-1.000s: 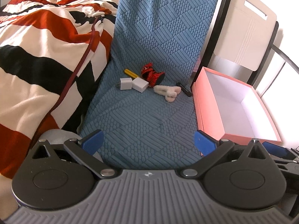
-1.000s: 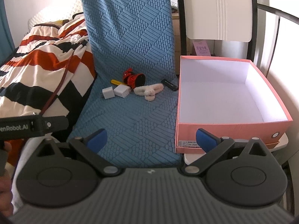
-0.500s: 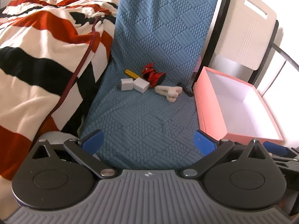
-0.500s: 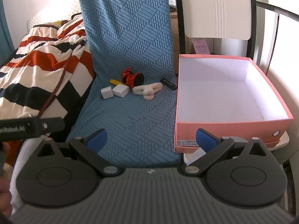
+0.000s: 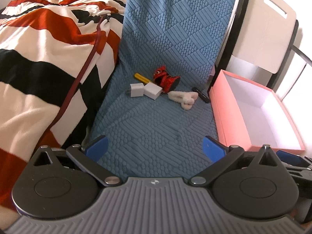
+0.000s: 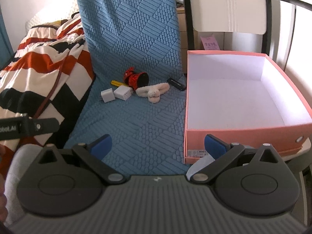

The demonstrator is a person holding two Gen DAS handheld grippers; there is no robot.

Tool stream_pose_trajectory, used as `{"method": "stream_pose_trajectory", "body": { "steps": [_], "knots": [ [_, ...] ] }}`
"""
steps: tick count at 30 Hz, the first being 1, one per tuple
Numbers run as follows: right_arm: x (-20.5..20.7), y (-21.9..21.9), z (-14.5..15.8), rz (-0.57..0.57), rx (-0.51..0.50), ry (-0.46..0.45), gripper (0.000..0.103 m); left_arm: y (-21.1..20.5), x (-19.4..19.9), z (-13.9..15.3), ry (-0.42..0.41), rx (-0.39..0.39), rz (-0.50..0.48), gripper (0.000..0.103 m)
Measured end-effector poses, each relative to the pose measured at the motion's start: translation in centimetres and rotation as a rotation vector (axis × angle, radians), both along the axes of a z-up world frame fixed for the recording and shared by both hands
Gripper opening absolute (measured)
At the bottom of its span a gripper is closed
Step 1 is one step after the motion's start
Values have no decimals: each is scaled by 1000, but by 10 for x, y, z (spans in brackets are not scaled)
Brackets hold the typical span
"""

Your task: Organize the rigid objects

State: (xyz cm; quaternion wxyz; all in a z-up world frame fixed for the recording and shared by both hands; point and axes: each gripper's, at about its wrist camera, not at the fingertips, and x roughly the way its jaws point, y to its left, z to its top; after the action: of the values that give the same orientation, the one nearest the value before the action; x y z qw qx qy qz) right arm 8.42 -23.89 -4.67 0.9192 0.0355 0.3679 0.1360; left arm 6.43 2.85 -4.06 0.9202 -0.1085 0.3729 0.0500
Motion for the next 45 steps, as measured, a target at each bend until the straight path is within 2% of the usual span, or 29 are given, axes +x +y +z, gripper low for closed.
{"method": "stream_pose_trajectory", "body": {
  "steps": [2, 6, 13, 15, 20, 22, 26, 30, 36, 38, 40, 45],
  "knots": [
    [5, 4, -2, 18, -2, -5, 103, 2, 8, -5, 18, 13, -6, 103],
    [13, 10, -4, 54, 3, -15, 103, 13, 22, -12, 38, -17, -17, 103],
    [32, 22, -15, 56, 19, -42, 103, 21, 50, -26, -1, 23, -37, 103],
    [39, 30, -20, 57, 5, -48, 103, 22, 64, -37, 22, 48, -21, 103],
    [56, 44, -29, 80, -25, -62, 103, 33, 89, -57, -4, 35, 12, 103],
    [63, 48, -34, 82, -28, -70, 103, 38, 97, -68, -38, 27, 31, 103],
    [74, 56, -44, 61, -51, -73, 103, 43, 110, -87, -25, 19, 46, 103],
    [83, 63, -48, 73, -48, -85, 103, 51, 123, -92, -44, 2, 59, 103],
    [99, 74, -57, 100, -49, -84, 102, 52, 150, -102, -72, 37, 44, 103],
    [105, 78, -60, 104, -53, -100, 102, 53, 159, -104, -66, 41, 45, 103],
    [113, 80, -65, 113, -46, -92, 101, 53, 174, -107, -19, 60, 4, 103],
    [139, 83, -76, 109, -43, -72, 95, 59, 198, -115, -11, 63, -15, 103]
  ]
}}
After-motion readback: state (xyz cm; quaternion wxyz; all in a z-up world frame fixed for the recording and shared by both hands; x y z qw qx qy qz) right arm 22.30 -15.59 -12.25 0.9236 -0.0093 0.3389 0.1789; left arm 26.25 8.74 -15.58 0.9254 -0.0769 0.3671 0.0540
